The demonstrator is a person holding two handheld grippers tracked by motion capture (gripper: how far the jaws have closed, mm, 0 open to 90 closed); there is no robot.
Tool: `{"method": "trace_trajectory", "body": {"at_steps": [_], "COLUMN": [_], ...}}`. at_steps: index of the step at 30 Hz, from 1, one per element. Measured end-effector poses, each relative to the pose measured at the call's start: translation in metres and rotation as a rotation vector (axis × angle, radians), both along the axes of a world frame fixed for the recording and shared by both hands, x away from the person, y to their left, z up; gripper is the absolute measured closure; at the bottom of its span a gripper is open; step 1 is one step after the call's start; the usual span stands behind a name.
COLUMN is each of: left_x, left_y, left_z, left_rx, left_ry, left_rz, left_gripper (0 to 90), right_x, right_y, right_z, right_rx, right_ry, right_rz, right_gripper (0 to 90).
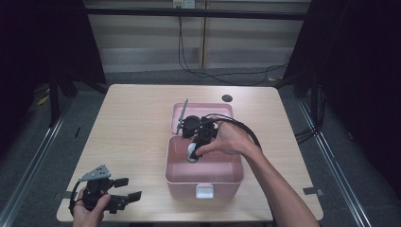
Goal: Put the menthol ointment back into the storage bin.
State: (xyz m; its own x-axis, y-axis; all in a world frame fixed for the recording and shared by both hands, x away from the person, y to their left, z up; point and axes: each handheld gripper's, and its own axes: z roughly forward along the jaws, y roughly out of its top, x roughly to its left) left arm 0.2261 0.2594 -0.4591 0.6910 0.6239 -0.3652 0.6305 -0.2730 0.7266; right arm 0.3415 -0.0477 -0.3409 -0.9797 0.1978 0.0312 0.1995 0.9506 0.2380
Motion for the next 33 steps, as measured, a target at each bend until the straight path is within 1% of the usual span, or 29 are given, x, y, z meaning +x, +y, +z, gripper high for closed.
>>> {"method": "trace_trajectory", "body": {"at_steps": [3, 4, 6, 14, 16, 20, 22, 25, 26, 32, 33], "left_x": [0.000, 0.000, 0.000, 0.000, 0.000, 0.000, 0.000, 0.000, 0.000, 0.000, 0.000], "left_y": [0.000, 0.000, 0.000, 0.000, 0.000, 0.000, 0.000, 0.000, 0.000, 0.000, 0.000], "left_z": [0.000, 0.000, 0.000, 0.000, 0.000, 0.000, 0.000, 0.000, 0.000, 0.000, 0.000], "left_rx": [0.000, 0.000, 0.002, 0.000, 0.001, 0.000, 0.000, 0.001, 0.000, 0.000, 0.000], "left_ry": [0.001, 0.002, 0.001, 0.000, 0.001, 0.001, 0.001, 0.002, 0.001, 0.000, 0.002], "left_rz": [0.001, -0.001, -0.002, -0.002, -0.002, -0.002, -0.003, -0.004, -0.004, -0.003, -0.004], "left_gripper": [17.1, 17.1, 17.2, 17.1, 17.2, 17.2, 17.1, 17.2, 17.2, 17.1, 17.1], "right_x": [0.001, 0.000, 0.000, -0.001, -0.001, -0.001, -0.001, -0.001, -0.002, -0.002, -0.002], "right_y": [0.003, 0.004, 0.007, 0.018, 0.021, 0.026, 0.028, 0.032, 0.033, 0.039, 0.040], "right_z": [-0.002, -0.002, -0.005, -0.014, -0.017, -0.023, -0.027, -0.032, -0.033, -0.041, -0.042], "right_rx": [0.000, -0.005, -0.007, -0.028, -0.035, -0.035, -0.039, -0.051, -0.053, -0.047, -0.057], "right_ry": [-0.005, -0.005, 0.001, 0.005, 0.000, 0.002, 0.009, 0.007, 0.008, 0.019, 0.019], "right_rz": [0.011, 0.005, 0.025, 0.049, 0.055, 0.071, 0.075, 0.090, 0.081, 0.089, 0.087], "right_gripper": [50.9, 50.9, 50.9, 50.9, 50.9, 50.9, 50.9, 50.9, 50.9, 50.9, 50.9]}}
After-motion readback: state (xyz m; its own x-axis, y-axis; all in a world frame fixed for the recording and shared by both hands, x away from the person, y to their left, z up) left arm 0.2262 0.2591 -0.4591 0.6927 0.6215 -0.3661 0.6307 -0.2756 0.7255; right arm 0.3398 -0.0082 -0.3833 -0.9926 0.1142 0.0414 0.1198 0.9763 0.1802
